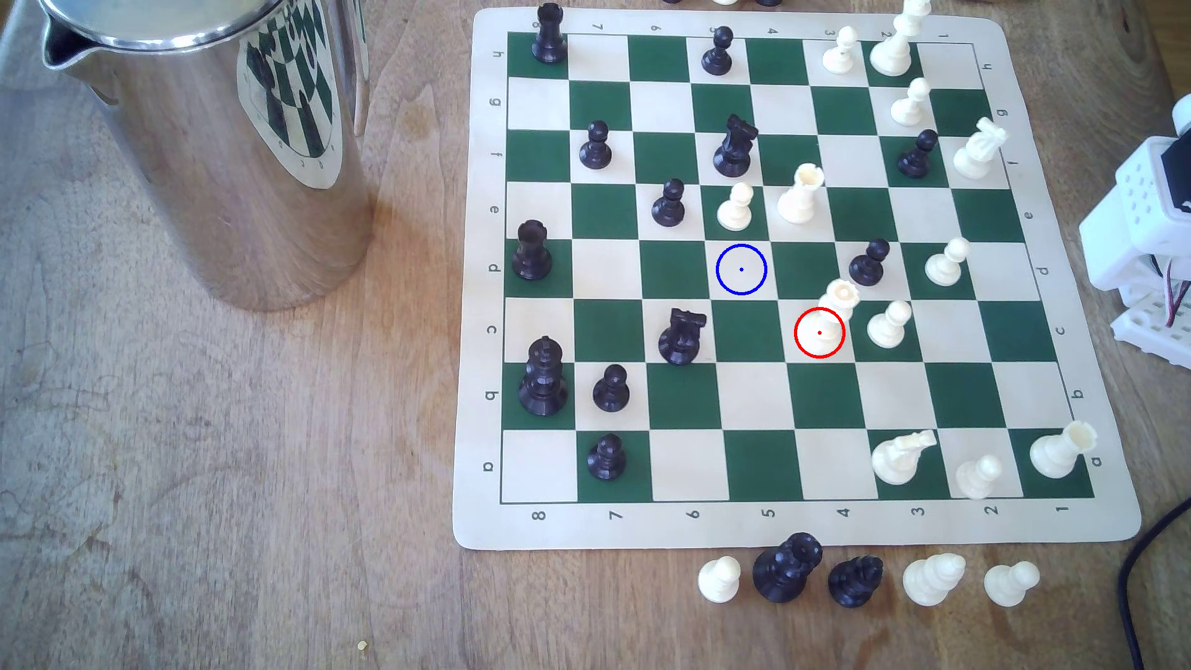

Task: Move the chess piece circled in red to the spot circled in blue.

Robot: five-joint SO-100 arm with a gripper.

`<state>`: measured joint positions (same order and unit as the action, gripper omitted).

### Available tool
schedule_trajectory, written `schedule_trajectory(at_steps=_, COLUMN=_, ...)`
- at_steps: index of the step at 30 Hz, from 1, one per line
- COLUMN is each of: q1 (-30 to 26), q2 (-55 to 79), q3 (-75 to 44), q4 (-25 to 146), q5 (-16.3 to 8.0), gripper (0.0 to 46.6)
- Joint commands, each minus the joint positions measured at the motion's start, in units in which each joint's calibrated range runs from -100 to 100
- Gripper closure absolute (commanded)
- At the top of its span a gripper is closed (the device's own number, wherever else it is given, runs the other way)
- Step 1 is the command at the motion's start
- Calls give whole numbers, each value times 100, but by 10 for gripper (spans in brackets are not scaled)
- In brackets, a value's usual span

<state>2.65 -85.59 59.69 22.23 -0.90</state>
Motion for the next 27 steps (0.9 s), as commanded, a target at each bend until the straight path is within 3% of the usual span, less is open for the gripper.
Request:
schedule_trajectory(at_steps=1, q1=20, q2=342, q3=-992, q4=1323, q5=137, gripper=339)
schedule_trajectory(at_steps=7, q1=-488, q2=1258, q3=-1880, q4=3584, q5=59, gripper=367)
schedule_trajectory(at_steps=16, q1=-1419, q2=2489, q3=-2198, q4=4747, q5=-386, gripper=319)
schedule_trajectory(at_steps=21, q1=-1787, q2=2965, q3=-2107, q4=5213, q5=-503, gripper=276)
schedule_trajectory(at_steps=27, q1=-1724, q2=2888, q3=-1336, q4=5009, q5=-503, gripper=240)
